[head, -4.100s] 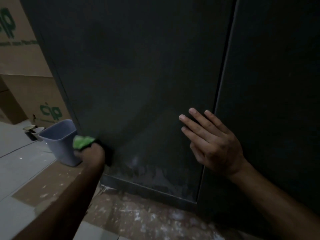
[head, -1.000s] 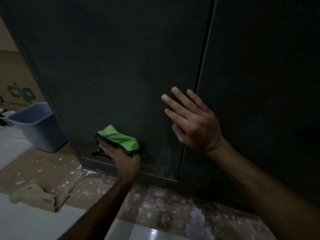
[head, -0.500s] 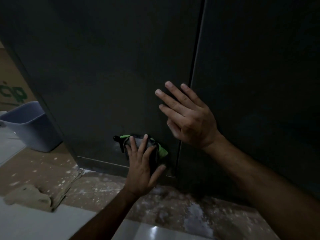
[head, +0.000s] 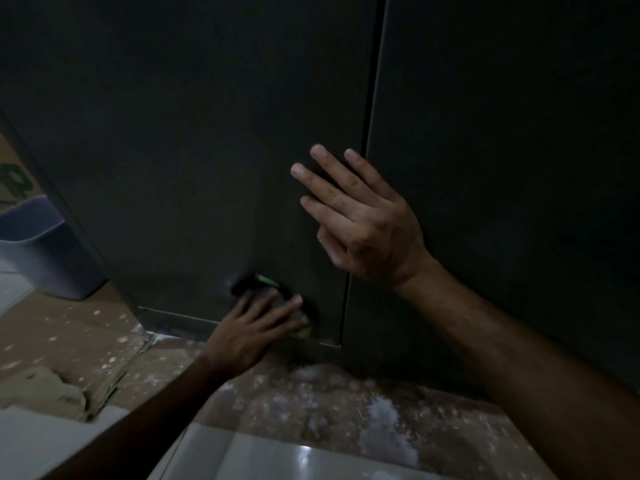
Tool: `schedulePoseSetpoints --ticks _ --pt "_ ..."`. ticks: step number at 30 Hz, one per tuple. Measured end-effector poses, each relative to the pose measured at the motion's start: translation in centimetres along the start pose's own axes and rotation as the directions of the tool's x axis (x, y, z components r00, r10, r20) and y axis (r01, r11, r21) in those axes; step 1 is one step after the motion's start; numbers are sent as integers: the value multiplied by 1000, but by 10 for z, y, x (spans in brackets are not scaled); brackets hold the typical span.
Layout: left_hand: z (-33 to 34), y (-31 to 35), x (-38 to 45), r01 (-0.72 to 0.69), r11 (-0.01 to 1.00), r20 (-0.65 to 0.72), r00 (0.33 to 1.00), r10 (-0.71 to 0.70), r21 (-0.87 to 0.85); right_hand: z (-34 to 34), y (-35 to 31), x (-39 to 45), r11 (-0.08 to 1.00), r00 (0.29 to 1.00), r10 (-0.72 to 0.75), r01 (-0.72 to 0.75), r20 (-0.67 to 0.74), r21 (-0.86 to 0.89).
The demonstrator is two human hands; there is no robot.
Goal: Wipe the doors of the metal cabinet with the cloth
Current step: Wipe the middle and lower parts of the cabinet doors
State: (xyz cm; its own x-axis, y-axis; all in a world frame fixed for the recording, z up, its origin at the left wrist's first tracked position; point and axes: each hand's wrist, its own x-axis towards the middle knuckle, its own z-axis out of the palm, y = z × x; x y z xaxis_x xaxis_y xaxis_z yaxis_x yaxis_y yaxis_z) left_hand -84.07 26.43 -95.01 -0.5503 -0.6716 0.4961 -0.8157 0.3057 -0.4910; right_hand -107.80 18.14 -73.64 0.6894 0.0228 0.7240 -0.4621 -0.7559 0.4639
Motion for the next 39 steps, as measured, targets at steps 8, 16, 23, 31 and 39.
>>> schedulePoseSetpoints --ticks 8,16,23,31,39 --pt "8 55 22 -178 979 156 969 193 -103 -3 -1 2 1000 1000 12 -12 0 25" --pt "6 24 -14 688 682 114 720 -684 -248 -8 -1 2 1000 1000 11 -11 16 -5" --pt "-32 45 120 535 -593 415 -425 -804 -602 -2 -2 2 1000 1000 8 -8 8 -7" --pt "-23 150 112 732 -316 537 81 -840 -604 -4 -1 1 1000 1000 16 -16 -5 20" --pt "12 -32 22 443 -717 429 -588 -685 -538 -7 -1 2 1000 999 -6 5 48 9"
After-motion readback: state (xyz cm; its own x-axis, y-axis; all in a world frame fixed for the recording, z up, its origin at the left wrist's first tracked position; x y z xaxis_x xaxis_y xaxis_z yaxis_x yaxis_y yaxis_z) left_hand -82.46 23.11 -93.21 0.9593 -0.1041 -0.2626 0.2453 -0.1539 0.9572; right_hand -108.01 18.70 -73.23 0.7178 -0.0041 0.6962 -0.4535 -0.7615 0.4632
